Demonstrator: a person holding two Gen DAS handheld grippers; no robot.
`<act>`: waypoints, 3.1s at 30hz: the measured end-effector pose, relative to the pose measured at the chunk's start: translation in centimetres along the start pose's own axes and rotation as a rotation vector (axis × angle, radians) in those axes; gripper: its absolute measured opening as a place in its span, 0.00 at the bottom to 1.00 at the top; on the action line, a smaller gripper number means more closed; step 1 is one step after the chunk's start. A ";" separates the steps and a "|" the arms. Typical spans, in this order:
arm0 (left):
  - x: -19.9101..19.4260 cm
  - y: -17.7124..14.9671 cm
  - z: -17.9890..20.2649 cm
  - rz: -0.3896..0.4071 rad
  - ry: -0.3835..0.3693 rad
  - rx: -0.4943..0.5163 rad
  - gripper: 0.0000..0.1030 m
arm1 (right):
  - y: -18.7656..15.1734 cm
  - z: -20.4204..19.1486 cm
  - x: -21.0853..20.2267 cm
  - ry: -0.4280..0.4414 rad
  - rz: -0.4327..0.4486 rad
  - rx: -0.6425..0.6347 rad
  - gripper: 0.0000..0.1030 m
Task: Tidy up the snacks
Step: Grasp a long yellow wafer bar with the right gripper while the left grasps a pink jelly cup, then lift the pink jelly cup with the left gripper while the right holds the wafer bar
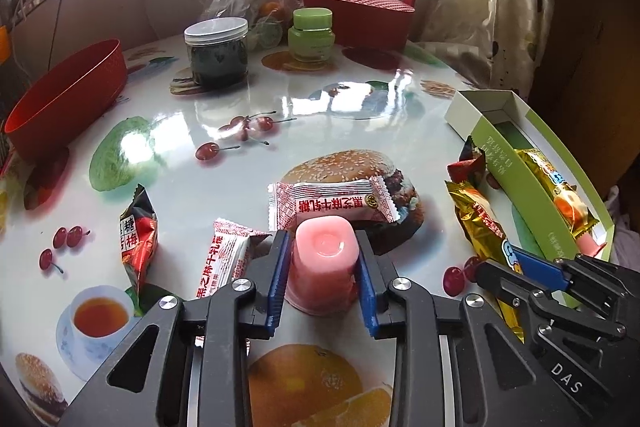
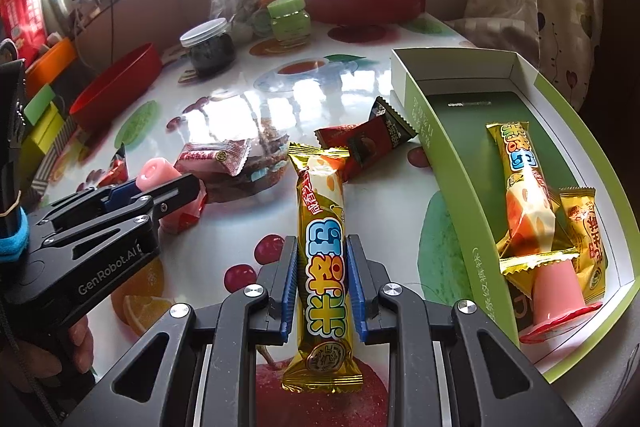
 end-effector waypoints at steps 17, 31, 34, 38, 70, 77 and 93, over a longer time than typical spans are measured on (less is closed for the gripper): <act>-1.8 -0.4 0.3 0.030 -0.010 -0.003 0.29 | -0.1 -0.4 -1.4 -0.001 0.028 -0.013 0.21; -3.8 -0.5 0.8 0.056 -0.047 0.000 0.18 | -0.6 -0.6 -4.0 0.012 0.077 -0.024 0.21; -3.4 -0.6 0.3 0.048 -0.072 -0.036 0.18 | -0.7 -0.6 -4.2 0.011 0.078 -0.021 0.21; -2.9 -0.5 0.5 0.043 -0.067 -0.020 0.32 | -0.5 -0.4 -4.0 0.013 0.077 -0.015 0.21; -1.1 -0.2 1.3 0.011 -0.028 0.008 0.29 | -0.3 0.3 -2.9 0.023 0.058 0.007 0.21; -2.0 -0.3 1.4 0.028 -0.039 0.002 0.29 | -0.5 0.2 -3.6 0.026 0.072 0.003 0.21; -5.2 0.8 3.8 0.106 -0.072 0.057 0.29 | -0.4 1.1 -6.0 0.025 0.118 0.018 0.21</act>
Point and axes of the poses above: each gripper's, at about its wrist camera, not at the fingertips, and x roughly the way its jaws point, z to its right, y to its top, the point moved 3 cm from there along x, roughly the way its jaws point
